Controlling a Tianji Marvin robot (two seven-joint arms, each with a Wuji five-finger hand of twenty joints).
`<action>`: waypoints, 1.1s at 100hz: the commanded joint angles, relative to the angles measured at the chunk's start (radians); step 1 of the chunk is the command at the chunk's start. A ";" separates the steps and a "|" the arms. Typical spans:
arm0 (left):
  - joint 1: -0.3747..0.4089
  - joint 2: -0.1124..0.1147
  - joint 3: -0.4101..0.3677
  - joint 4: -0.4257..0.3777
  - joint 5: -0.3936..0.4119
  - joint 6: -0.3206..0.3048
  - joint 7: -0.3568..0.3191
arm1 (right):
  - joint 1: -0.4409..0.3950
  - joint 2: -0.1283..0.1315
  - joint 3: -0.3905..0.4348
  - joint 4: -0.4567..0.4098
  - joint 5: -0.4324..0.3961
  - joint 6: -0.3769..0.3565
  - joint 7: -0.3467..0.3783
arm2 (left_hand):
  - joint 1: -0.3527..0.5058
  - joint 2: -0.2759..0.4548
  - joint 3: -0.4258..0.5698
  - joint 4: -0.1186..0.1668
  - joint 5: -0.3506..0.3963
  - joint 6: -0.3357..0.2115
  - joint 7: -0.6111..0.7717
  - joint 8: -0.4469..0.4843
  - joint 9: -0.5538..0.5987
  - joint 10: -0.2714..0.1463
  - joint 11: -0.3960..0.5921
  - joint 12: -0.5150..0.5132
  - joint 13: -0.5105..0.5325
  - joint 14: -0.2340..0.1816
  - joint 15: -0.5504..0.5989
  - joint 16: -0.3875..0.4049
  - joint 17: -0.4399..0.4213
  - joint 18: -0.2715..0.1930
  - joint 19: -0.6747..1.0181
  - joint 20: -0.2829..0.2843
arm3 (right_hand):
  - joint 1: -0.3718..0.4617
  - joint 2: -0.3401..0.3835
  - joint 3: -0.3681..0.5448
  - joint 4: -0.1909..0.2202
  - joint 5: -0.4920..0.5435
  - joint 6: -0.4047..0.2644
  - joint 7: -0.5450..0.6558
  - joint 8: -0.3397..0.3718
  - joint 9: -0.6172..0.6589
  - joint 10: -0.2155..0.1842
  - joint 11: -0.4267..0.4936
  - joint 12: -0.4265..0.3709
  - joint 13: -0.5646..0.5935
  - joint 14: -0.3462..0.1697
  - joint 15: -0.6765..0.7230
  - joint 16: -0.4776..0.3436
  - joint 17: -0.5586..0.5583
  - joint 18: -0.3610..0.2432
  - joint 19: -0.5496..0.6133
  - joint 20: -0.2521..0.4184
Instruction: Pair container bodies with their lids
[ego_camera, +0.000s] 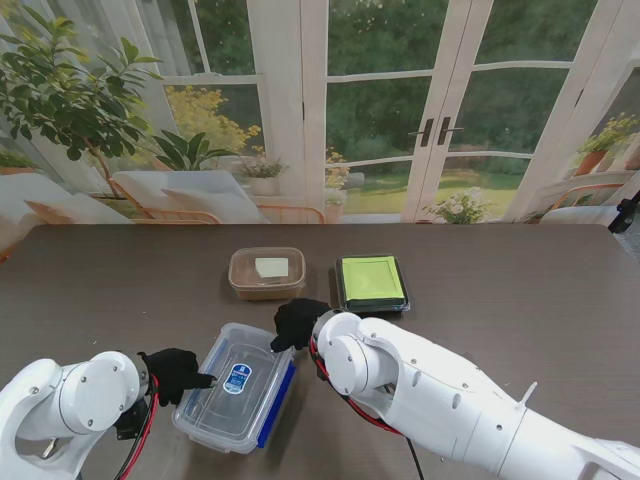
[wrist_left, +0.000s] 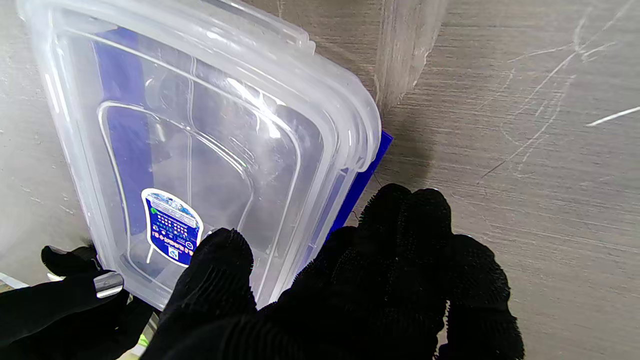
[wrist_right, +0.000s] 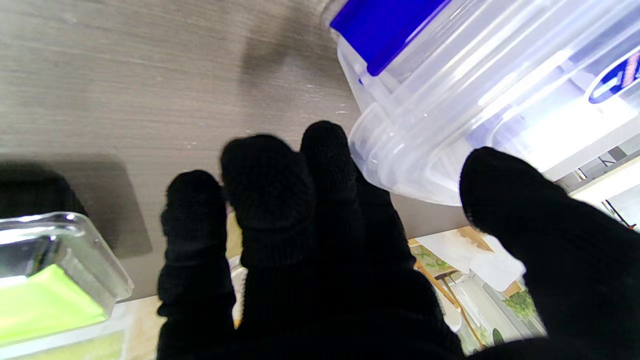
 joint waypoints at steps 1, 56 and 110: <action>0.003 -0.005 -0.002 -0.012 0.002 -0.007 -0.024 | -0.009 0.003 0.004 -0.026 -0.007 -0.005 0.018 | -0.022 0.040 -0.015 0.023 -0.009 -0.045 0.003 0.003 -0.008 0.008 0.009 0.001 0.011 0.012 0.009 0.002 -0.001 -0.068 0.016 -0.010 | -0.042 0.002 0.000 0.026 -0.037 -0.103 0.000 0.019 -0.025 -0.029 0.021 -0.008 0.031 -0.025 -0.004 -0.008 0.237 -0.011 -0.006 0.004; -0.017 -0.001 0.003 0.009 -0.011 -0.012 -0.044 | 0.006 0.000 -0.004 0.008 0.005 0.017 0.032 | -0.022 0.042 -0.015 0.023 -0.006 -0.047 0.005 0.003 -0.006 0.006 0.012 0.002 0.013 0.009 0.011 0.003 0.000 -0.071 0.017 -0.011 | -0.090 0.084 -0.050 0.039 -0.116 -0.057 -0.023 0.019 -0.033 -0.013 0.030 -0.022 0.030 0.003 -0.007 -0.007 0.219 -0.001 -0.001 0.012; -0.018 0.004 -0.012 0.001 0.025 -0.006 -0.089 | 0.013 -0.002 -0.001 0.032 0.014 0.046 0.036 | -0.020 0.043 -0.014 0.023 -0.005 -0.048 0.005 0.003 -0.008 0.005 0.011 0.003 0.010 0.007 0.010 0.003 -0.001 -0.073 0.017 -0.012 | -0.170 0.175 -0.149 0.055 -0.305 0.027 -0.067 0.010 -0.069 0.001 0.030 -0.036 0.025 0.034 -0.029 -0.019 0.193 0.011 -0.001 0.017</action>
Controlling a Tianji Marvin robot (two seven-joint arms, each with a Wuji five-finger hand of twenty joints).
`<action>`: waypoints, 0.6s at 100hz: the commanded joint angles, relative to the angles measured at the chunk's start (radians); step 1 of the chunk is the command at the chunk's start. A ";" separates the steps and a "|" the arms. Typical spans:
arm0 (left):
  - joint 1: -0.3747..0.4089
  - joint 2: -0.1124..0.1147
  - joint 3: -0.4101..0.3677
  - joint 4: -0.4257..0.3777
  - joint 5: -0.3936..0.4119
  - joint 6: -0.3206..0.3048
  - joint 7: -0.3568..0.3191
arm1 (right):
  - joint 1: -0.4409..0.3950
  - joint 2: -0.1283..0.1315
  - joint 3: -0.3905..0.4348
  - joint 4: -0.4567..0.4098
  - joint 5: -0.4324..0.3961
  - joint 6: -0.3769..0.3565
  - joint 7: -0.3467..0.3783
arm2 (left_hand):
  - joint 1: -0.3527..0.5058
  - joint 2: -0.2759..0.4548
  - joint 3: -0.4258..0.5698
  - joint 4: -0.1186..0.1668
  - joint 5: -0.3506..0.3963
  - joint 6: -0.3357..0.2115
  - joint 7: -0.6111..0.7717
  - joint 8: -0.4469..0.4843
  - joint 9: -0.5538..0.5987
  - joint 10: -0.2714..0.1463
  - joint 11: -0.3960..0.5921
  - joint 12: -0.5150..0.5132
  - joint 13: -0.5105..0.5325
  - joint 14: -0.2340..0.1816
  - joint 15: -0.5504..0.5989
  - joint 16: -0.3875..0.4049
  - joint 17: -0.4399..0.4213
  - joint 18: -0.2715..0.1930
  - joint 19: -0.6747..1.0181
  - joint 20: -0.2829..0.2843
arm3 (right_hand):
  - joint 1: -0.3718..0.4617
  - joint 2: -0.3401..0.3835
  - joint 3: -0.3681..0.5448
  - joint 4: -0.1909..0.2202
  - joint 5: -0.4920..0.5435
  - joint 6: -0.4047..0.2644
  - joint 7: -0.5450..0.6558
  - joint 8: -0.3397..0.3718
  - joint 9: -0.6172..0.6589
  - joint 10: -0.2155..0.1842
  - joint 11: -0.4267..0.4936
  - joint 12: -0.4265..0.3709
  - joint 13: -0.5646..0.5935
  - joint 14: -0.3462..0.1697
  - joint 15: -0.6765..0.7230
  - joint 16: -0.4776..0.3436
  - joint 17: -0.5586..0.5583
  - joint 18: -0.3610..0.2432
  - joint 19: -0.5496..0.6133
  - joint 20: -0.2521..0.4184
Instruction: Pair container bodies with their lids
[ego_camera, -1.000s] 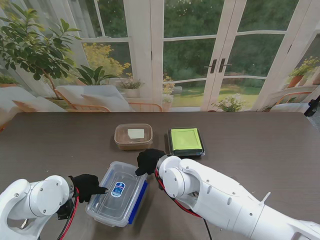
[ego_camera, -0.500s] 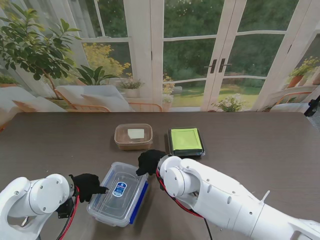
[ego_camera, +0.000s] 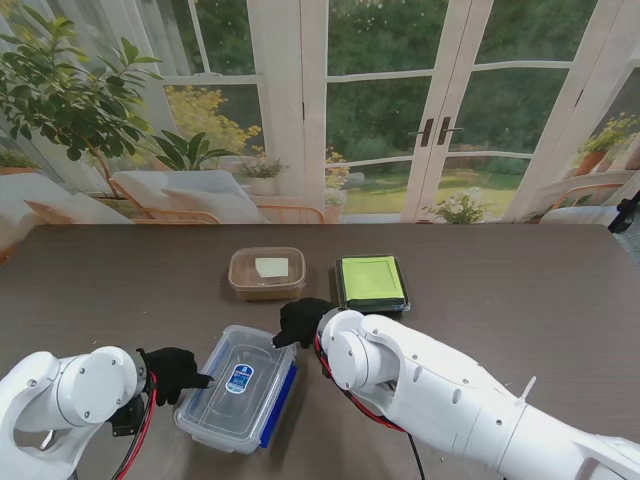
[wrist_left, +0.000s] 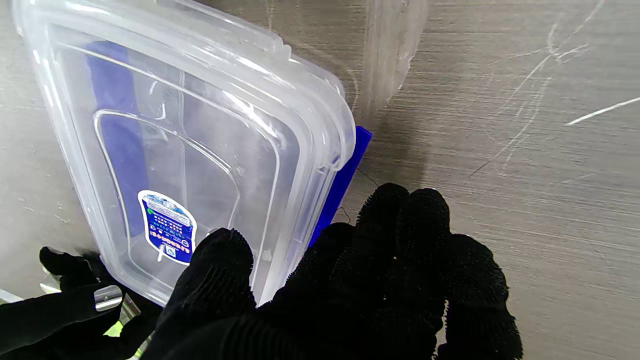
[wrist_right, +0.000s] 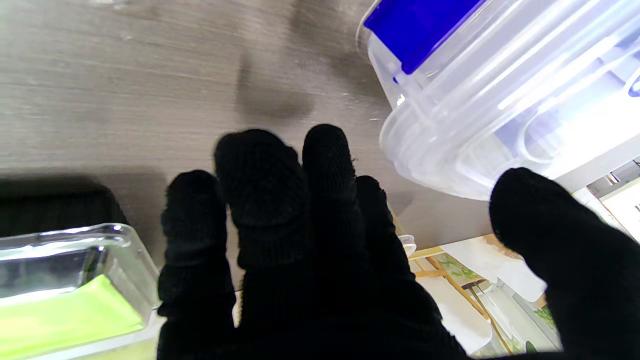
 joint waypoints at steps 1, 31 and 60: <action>0.006 0.002 -0.006 -0.009 0.014 0.002 -0.029 | -0.002 0.000 0.003 0.003 0.001 0.006 0.017 | -0.022 0.043 -0.015 0.023 -0.002 0.010 0.004 0.003 -0.005 0.019 0.011 0.003 0.011 0.013 0.011 0.003 -0.001 -0.060 0.017 -0.006 | -0.044 0.038 -0.057 0.027 -0.052 0.016 -0.002 0.009 -0.021 0.006 0.028 -0.010 0.026 0.013 -0.007 -0.009 0.192 0.011 -0.001 0.017; 0.003 0.003 -0.028 -0.027 0.051 -0.013 -0.066 | -0.024 0.008 0.039 -0.011 0.000 0.015 0.005 | -0.024 0.043 -0.014 0.024 -0.004 0.008 0.003 0.003 -0.007 0.018 0.010 0.003 0.010 0.012 0.010 0.002 -0.002 -0.062 0.017 -0.007 | -0.063 0.066 -0.088 0.033 -0.076 0.024 0.004 0.009 -0.028 0.012 0.034 -0.021 0.026 0.019 -0.013 -0.010 0.187 0.017 0.001 0.022; -0.007 -0.016 -0.060 -0.051 0.104 -0.162 0.006 | -0.090 0.034 0.123 -0.052 -0.023 0.010 -0.008 | -0.026 0.036 -0.013 0.023 -0.010 -0.042 0.002 0.013 -0.049 -0.001 -0.061 -0.083 -0.048 0.002 -0.141 -0.081 -0.048 -0.074 -0.070 -0.077 | -0.083 0.104 -0.099 0.039 -0.028 -0.009 0.005 0.005 -0.036 0.025 0.033 -0.027 0.022 0.038 -0.037 -0.021 0.170 0.019 -0.004 0.024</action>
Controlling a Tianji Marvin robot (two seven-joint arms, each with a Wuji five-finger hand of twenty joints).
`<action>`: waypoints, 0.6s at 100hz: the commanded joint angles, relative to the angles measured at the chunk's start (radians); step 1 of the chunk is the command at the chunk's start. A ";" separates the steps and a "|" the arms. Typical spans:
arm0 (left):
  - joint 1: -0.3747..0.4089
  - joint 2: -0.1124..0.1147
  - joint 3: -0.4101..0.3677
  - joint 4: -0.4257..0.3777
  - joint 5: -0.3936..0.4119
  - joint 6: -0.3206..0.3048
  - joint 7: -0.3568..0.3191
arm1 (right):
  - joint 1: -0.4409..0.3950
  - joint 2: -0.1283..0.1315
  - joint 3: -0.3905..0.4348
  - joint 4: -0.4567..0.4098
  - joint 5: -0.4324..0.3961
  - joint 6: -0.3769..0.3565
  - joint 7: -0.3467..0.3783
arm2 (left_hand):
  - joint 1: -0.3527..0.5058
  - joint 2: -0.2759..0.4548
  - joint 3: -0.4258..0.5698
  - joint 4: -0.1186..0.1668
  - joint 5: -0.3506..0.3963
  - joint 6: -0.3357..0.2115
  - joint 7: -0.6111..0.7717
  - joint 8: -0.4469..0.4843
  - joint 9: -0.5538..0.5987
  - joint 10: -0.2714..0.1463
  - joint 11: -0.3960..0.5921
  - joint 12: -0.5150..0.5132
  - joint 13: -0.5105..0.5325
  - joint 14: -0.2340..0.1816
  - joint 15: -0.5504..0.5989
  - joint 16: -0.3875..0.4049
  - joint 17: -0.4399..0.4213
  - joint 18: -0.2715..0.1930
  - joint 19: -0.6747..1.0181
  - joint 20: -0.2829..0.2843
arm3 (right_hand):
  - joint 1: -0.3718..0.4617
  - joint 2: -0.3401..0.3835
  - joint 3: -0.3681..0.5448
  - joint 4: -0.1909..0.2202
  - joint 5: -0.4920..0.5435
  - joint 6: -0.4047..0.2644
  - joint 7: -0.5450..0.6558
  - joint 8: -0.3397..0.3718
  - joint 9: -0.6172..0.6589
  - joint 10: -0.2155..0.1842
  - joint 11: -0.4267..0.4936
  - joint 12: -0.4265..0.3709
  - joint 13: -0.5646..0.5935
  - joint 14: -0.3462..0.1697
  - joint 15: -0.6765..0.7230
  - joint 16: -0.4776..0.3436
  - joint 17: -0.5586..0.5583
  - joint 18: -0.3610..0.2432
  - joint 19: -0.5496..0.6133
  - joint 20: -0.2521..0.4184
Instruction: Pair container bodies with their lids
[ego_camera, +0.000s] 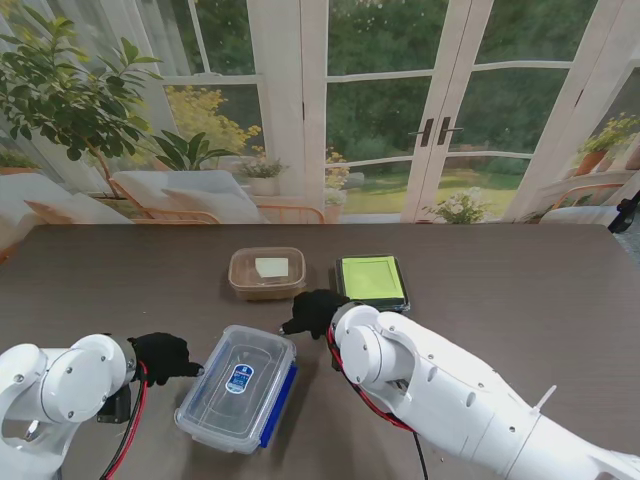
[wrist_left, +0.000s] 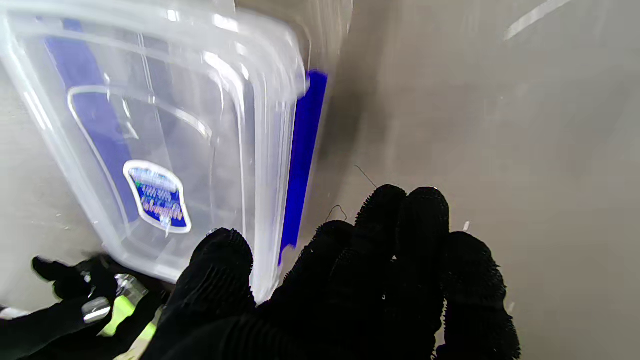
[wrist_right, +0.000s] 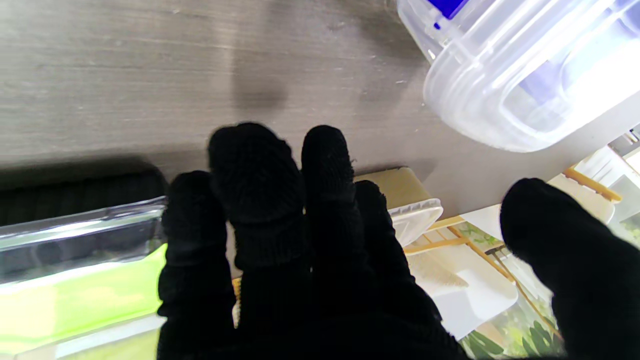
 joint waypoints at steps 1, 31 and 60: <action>-0.005 -0.013 -0.006 -0.021 0.007 -0.022 0.028 | -0.029 0.017 0.016 -0.019 -0.010 -0.002 0.007 | -0.026 0.035 -0.013 0.023 -0.014 -0.017 0.000 0.009 -0.031 0.009 -0.030 -0.044 -0.025 0.004 -0.069 -0.041 -0.030 -0.050 -0.029 -0.037 | -0.035 0.038 -0.054 0.028 0.014 -0.014 0.003 0.005 -0.024 0.021 0.022 -0.012 0.022 0.016 -0.010 -0.010 0.168 0.019 -0.004 0.014; -0.039 -0.031 0.073 -0.011 0.028 -0.111 0.162 | -0.172 0.061 0.163 -0.101 -0.055 -0.013 0.010 | -0.040 0.024 -0.014 0.022 -0.074 -0.047 -0.031 0.006 -0.167 -0.017 -0.125 -0.215 -0.178 -0.020 -0.409 -0.254 -0.142 -0.078 -0.290 -0.172 | -0.057 0.065 -0.065 0.028 0.100 -0.040 0.021 0.010 -0.031 0.042 0.019 -0.012 0.021 0.037 -0.033 -0.014 0.155 0.035 -0.008 0.017; -0.092 -0.041 0.216 0.062 0.011 -0.087 0.268 | -0.264 0.079 0.240 -0.140 -0.040 -0.038 0.025 | -0.052 0.010 -0.014 0.022 -0.144 -0.071 -0.056 -0.002 -0.314 -0.043 -0.181 -0.322 -0.325 -0.062 -0.614 -0.391 -0.229 -0.126 -0.575 -0.264 | -0.109 0.119 -0.192 0.027 0.088 -0.073 -0.017 -0.002 -0.106 0.051 0.007 -0.003 -0.033 0.049 -0.038 -0.001 0.119 0.036 -0.016 0.032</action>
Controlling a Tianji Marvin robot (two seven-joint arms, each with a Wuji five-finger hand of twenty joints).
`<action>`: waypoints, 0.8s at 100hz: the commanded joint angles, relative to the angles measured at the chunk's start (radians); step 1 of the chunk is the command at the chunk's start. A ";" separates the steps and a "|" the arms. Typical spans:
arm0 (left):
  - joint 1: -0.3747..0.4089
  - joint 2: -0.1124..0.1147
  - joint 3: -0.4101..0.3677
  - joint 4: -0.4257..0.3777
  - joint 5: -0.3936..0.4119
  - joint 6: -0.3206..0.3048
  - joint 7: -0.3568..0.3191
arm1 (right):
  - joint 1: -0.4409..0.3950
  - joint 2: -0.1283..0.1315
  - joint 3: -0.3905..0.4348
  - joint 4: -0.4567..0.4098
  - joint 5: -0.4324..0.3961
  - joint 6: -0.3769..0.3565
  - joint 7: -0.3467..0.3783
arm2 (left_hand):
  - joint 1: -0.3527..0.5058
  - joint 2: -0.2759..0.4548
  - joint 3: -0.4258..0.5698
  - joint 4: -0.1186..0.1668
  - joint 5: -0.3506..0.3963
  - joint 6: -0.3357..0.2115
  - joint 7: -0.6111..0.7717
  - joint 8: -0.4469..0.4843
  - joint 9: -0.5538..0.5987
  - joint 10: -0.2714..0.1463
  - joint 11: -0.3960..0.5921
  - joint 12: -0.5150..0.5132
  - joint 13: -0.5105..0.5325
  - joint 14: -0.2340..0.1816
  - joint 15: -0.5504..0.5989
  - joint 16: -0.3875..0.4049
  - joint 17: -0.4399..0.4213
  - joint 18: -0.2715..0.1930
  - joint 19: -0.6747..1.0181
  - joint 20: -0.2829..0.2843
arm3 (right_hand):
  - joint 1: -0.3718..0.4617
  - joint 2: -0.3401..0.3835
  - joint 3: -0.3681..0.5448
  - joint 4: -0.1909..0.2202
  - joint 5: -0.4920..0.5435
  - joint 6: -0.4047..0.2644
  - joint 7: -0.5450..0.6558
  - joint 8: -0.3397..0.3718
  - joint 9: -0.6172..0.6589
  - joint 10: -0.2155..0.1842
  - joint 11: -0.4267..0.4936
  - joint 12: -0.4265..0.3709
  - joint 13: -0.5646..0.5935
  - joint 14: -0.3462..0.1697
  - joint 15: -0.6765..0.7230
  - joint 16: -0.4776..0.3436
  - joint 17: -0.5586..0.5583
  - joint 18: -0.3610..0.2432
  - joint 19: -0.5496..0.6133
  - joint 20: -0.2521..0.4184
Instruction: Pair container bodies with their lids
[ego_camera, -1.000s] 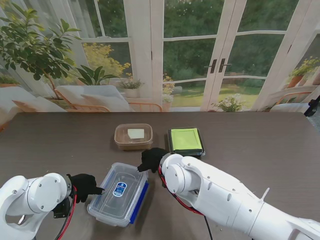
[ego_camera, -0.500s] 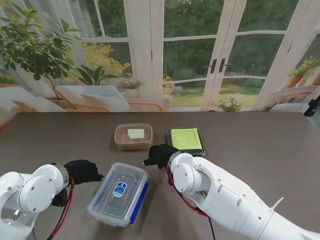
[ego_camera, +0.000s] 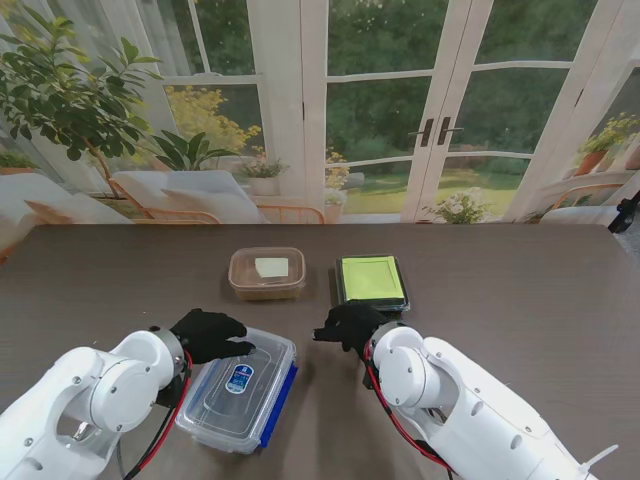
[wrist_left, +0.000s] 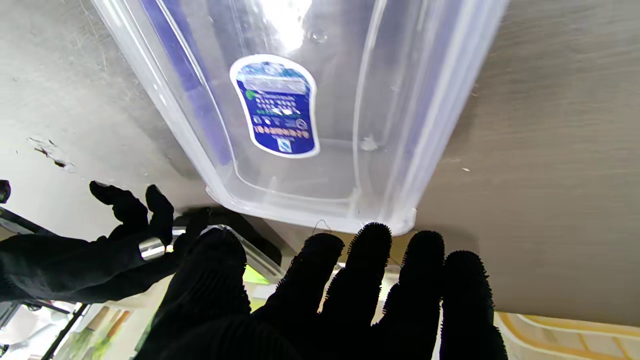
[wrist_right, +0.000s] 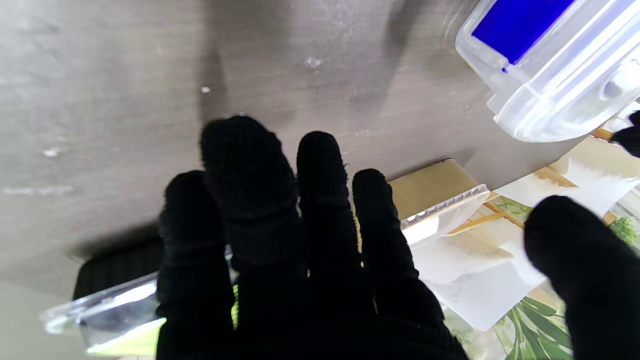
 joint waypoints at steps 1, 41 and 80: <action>-0.002 -0.015 0.016 0.015 0.003 -0.004 -0.025 | -0.022 0.007 -0.002 -0.009 0.003 -0.011 0.019 | -0.021 0.009 -0.005 0.022 -0.026 -0.011 -0.018 -0.003 -0.046 -0.005 -0.017 -0.026 -0.041 -0.020 -0.047 -0.032 -0.033 -0.019 -0.076 -0.026 | -0.038 0.032 -0.080 0.021 -0.001 -0.025 -0.018 -0.002 -0.046 0.012 0.007 -0.003 -0.015 0.008 0.001 0.009 0.118 0.025 -0.015 0.030; 0.038 -0.018 0.066 0.016 0.106 0.001 -0.006 | -0.060 0.007 -0.012 -0.014 0.043 -0.027 0.022 | -0.075 -0.075 0.000 0.030 -0.238 0.060 -0.087 -0.052 -0.228 -0.013 -0.054 -0.104 -0.176 -0.069 -0.155 -0.125 -0.020 -0.045 -0.478 -0.038 | -0.067 0.080 -0.207 0.031 -0.051 -0.025 -0.010 0.006 -0.188 0.015 -0.023 -0.030 -0.140 0.016 -0.001 0.010 0.050 0.003 -0.029 0.058; 0.068 -0.014 0.084 0.015 0.146 -0.003 -0.023 | -0.052 -0.012 -0.058 -0.007 0.107 -0.003 0.000 | -0.080 -0.138 0.003 0.032 -0.328 0.070 -0.112 -0.084 -0.257 -0.032 -0.063 -0.119 -0.202 -0.081 -0.172 -0.147 -0.026 -0.056 -0.563 -0.037 | -0.085 0.097 -0.235 0.030 -0.084 -0.022 0.002 0.013 -0.315 0.019 -0.052 -0.074 -0.266 0.012 -0.027 0.003 -0.035 -0.031 -0.058 0.072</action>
